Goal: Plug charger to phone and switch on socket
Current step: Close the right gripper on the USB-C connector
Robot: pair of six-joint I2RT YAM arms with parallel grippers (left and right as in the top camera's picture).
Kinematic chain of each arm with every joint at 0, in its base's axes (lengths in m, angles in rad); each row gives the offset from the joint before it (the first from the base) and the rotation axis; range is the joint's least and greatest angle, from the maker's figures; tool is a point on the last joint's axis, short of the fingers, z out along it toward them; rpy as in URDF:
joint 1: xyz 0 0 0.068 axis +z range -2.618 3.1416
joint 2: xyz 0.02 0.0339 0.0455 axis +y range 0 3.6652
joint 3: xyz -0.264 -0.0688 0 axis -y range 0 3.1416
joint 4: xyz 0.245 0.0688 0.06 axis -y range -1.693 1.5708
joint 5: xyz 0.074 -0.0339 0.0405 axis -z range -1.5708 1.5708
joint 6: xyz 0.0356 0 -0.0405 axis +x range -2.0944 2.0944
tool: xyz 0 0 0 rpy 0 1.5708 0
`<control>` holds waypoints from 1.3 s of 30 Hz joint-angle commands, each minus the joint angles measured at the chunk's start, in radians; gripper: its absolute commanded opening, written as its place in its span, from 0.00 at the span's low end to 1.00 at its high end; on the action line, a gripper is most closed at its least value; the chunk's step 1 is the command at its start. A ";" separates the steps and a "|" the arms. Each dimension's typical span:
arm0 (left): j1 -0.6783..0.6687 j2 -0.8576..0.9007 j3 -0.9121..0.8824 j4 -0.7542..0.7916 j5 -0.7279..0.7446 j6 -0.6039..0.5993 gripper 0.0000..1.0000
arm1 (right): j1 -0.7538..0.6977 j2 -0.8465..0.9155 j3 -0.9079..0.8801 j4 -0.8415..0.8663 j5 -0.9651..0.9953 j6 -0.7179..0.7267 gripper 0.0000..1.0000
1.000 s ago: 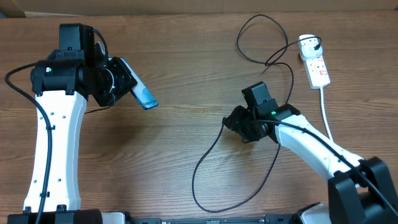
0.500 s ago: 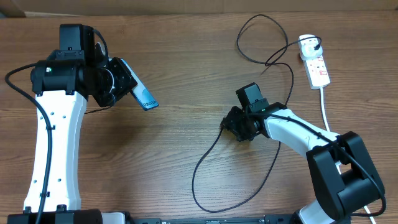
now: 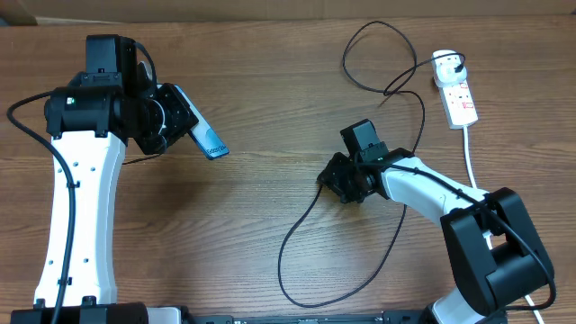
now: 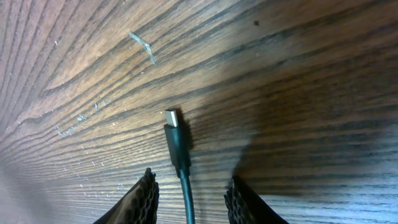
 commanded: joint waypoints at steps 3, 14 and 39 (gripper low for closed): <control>0.004 -0.009 0.013 0.004 0.001 0.023 0.04 | 0.019 0.051 -0.005 0.006 0.020 0.017 0.33; 0.004 -0.009 0.013 0.001 0.001 0.023 0.04 | 0.019 0.071 -0.005 0.026 0.019 0.024 0.26; 0.004 -0.009 0.013 0.001 0.002 0.023 0.04 | 0.019 0.072 -0.004 0.021 0.016 0.023 0.04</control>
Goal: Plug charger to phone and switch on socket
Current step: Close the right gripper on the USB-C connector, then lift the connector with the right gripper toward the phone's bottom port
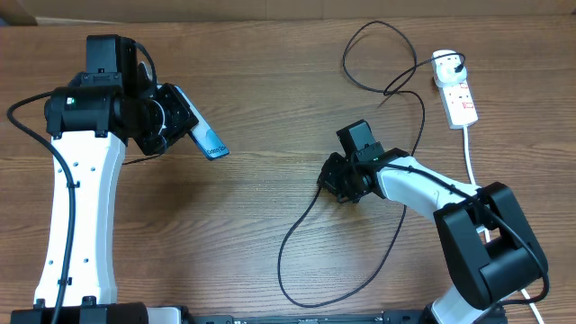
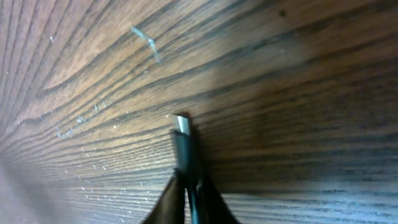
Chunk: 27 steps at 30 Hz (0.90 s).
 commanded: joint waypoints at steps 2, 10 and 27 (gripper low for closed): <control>0.004 -0.009 0.013 0.005 0.002 0.023 0.04 | 0.008 0.039 -0.008 -0.010 0.024 -0.002 0.04; 0.004 -0.009 0.013 0.005 0.006 0.023 0.04 | -0.006 0.022 0.021 -0.027 -0.080 -0.108 0.04; 0.005 -0.009 0.013 0.167 0.653 0.277 0.04 | -0.023 -0.291 0.025 0.010 -0.961 -0.566 0.04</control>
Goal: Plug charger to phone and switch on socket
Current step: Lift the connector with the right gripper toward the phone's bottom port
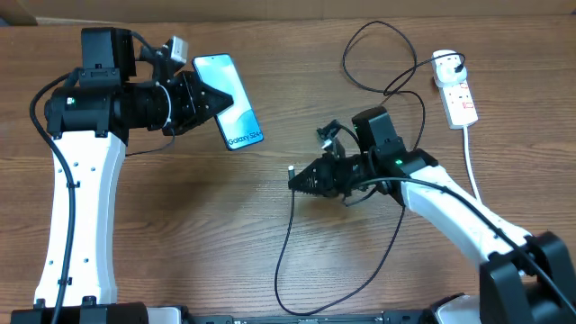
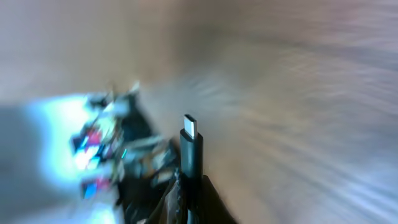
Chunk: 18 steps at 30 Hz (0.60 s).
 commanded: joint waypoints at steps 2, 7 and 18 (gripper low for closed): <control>0.005 -0.009 0.013 0.027 0.207 0.038 0.04 | 0.000 -0.061 0.021 0.013 -0.352 -0.176 0.04; 0.004 -0.009 0.013 0.031 0.309 0.051 0.04 | 0.000 -0.065 0.021 0.024 -0.457 -0.204 0.04; 0.004 -0.009 0.013 0.073 0.371 0.093 0.04 | 0.000 -0.065 0.021 0.121 -0.547 -0.192 0.04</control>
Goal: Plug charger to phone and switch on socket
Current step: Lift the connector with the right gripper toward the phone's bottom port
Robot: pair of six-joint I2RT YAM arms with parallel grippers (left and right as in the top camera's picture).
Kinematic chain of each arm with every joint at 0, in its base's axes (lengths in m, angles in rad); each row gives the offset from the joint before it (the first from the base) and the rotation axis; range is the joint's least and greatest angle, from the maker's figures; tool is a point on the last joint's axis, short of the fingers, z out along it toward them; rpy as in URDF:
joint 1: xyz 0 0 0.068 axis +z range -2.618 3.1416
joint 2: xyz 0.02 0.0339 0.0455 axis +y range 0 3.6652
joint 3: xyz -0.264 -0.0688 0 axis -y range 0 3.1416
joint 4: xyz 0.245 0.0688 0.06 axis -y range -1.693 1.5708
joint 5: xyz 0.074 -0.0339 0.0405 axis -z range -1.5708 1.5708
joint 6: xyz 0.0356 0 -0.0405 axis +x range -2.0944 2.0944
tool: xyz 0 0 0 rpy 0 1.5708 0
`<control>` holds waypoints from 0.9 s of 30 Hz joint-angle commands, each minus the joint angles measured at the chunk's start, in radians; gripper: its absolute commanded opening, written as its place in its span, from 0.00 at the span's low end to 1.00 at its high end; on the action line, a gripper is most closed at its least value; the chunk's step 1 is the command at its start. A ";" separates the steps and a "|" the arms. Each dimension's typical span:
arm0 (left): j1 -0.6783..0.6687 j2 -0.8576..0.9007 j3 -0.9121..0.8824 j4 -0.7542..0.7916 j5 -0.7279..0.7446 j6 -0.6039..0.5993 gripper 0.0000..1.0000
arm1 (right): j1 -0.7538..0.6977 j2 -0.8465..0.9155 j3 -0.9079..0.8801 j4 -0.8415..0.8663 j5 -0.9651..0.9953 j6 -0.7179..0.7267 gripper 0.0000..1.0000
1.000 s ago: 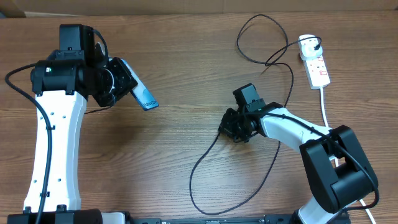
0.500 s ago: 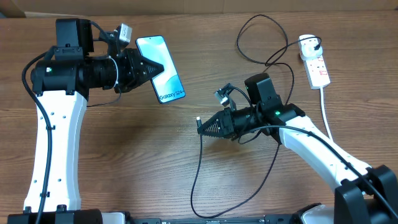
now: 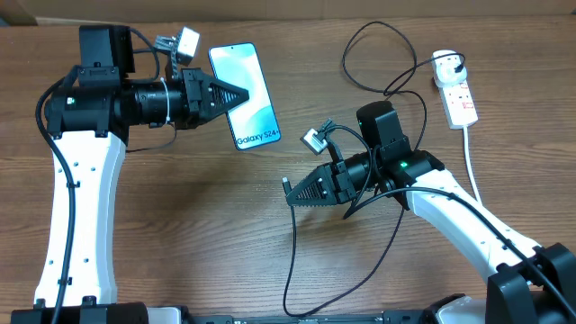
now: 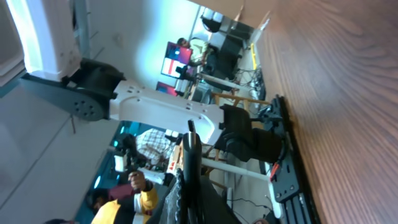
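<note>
My left gripper (image 3: pixel 236 94) is shut on a phone (image 3: pixel 247 95) with a lit blue screen, holding it in the air at upper centre-left, its bottom end toward the lower right. My right gripper (image 3: pixel 295 195) is shut on the black charger plug (image 3: pixel 287 187), lifted off the table and pointing left, below and right of the phone. In the right wrist view the plug (image 4: pixel 190 149) sticks up between the fingers (image 4: pixel 176 198). Its black cable (image 3: pixel 297 261) loops back to the white socket strip (image 3: pixel 456 92) at the far right, where an adapter (image 3: pixel 445 63) is plugged in.
The wooden table (image 3: pixel 180 234) carries only the cable loops, one near the front centre and one at the back right (image 3: pixel 369 63). The socket's white lead (image 3: pixel 472 162) runs down the right side beside my right arm.
My left gripper carried the phone a little right and lower, tilted more flat to the camera. My right gripper with the plug dropped slightly toward the front, and the wrist now faces the room.
My right gripper stood open around the plug lying on the table, while the left held the phone edge-on at the left. Then the right shut on the plug. After that both lifted toward the centre, and now plug and phone face each other, still apart.
</note>
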 commanded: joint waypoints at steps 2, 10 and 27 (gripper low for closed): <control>0.004 -0.009 0.013 0.020 0.075 0.029 0.04 | 0.000 -0.023 0.021 0.016 -0.045 -0.005 0.04; 0.004 -0.009 0.013 0.022 0.056 0.028 0.04 | 0.000 -0.023 0.021 0.216 0.002 0.201 0.04; -0.061 0.059 0.013 0.103 0.046 -0.029 0.04 | 0.073 -0.023 0.021 0.574 0.080 0.495 0.04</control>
